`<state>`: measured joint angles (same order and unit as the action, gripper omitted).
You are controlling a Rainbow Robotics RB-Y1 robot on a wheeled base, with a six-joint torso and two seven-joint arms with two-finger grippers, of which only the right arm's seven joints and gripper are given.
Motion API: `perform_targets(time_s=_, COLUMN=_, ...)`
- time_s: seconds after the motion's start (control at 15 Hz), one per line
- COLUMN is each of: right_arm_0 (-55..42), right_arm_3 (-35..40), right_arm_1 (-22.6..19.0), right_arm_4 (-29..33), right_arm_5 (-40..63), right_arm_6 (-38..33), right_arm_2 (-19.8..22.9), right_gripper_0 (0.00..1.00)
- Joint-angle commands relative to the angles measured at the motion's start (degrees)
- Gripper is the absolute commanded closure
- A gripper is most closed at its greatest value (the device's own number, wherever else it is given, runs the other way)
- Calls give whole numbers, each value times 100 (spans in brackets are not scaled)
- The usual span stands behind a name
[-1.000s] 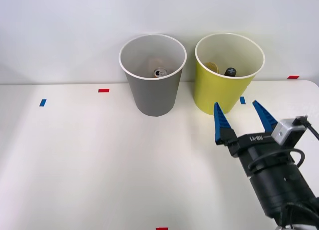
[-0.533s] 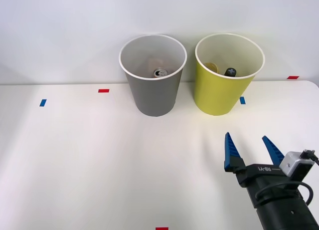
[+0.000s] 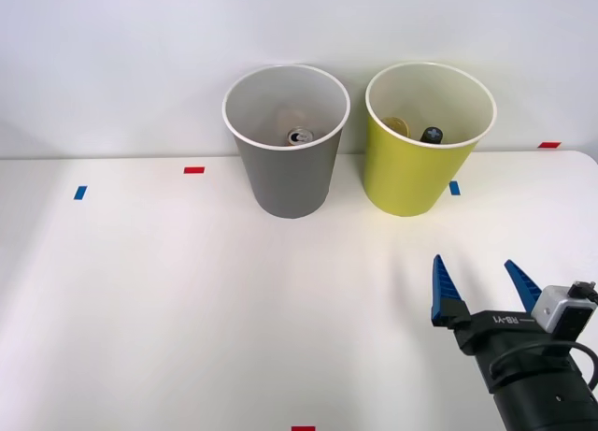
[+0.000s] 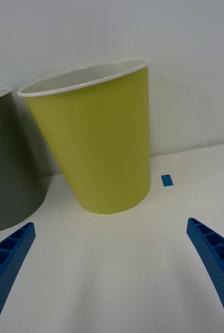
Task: Put cans in the gray bin, plastic bottles in the light green bin
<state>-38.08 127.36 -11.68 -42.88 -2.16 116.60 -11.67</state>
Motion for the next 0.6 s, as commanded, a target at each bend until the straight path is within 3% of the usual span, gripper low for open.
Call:
perform_targets(time_s=0.07, right_arm_0=-7, right_arm_3=-97, right_arm_1=420, right_arm_4=1361, right_arm_5=-21, right_arm_6=-805, right_arm_2=24, right_gripper_0=0)
perform_targets(time_s=0.2, right_arm_0=20, right_arm_3=-317, right_arm_1=464, right_arm_4=1976, right_arm_5=-329, right_arm_6=-1412, right_arm_2=-64, right_gripper_0=0)
perform_targets(time_s=0.6, right_arm_0=-68, right_arm_3=-1214, right_arm_1=535, right_arm_4=4481, right_arm_5=-1700, right_arm_6=-4734, right_arm_2=-169, right_gripper_0=0)
